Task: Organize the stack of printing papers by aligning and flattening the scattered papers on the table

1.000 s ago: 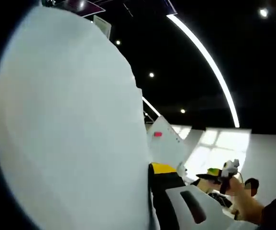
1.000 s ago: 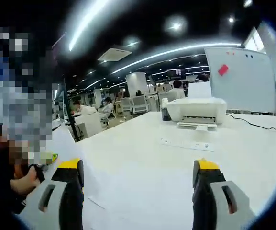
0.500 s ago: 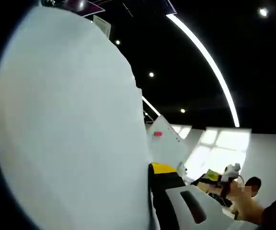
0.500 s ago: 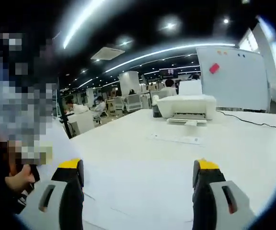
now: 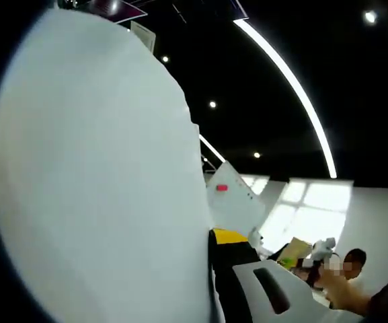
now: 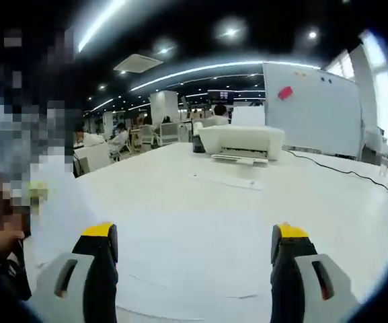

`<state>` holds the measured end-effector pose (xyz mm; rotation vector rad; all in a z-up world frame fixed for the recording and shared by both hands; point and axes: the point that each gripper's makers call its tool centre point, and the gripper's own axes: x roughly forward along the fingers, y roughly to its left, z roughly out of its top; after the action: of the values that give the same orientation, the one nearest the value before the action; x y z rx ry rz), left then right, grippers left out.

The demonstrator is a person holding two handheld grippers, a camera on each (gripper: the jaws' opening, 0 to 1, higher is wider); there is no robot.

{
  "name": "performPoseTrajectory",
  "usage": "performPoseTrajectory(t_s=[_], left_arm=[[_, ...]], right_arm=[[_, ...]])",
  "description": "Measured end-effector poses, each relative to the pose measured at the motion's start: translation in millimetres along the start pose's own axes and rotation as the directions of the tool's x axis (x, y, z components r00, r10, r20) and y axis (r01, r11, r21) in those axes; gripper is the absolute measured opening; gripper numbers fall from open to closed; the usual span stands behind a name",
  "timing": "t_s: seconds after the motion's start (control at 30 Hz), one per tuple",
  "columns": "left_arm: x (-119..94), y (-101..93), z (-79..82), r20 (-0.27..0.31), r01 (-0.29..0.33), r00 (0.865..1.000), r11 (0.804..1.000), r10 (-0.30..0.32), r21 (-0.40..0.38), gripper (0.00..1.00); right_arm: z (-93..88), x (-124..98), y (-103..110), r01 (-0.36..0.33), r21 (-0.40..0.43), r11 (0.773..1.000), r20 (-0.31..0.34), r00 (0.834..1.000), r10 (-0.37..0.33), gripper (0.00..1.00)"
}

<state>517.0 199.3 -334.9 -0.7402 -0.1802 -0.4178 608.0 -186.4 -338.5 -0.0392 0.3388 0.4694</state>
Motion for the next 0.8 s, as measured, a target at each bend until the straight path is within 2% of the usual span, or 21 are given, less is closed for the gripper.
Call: performPoseTrajectory(t_s=[0.2,0.47,0.8], left_arm=[[0,-0.9,-0.3,0.000,0.000,1.000,1.000,0.000,0.000,0.06],[0,-0.9,-0.5,-0.001,0.002,1.000,1.000,-0.002,0.000,0.06],[0,-1.1,-0.7,-0.002,0.004,1.000,1.000,-0.004,0.002,0.06]], right_arm=[[-23.3,6,-7,0.035,-0.011,0.999,-0.040,0.999,-0.035,0.90],[-46.2,11,-12,0.049,0.006,0.999,-0.086,0.995,-0.048,0.90],[-68.6,17,-14,0.060,0.014,0.998,-0.129,0.990,-0.058,0.90]])
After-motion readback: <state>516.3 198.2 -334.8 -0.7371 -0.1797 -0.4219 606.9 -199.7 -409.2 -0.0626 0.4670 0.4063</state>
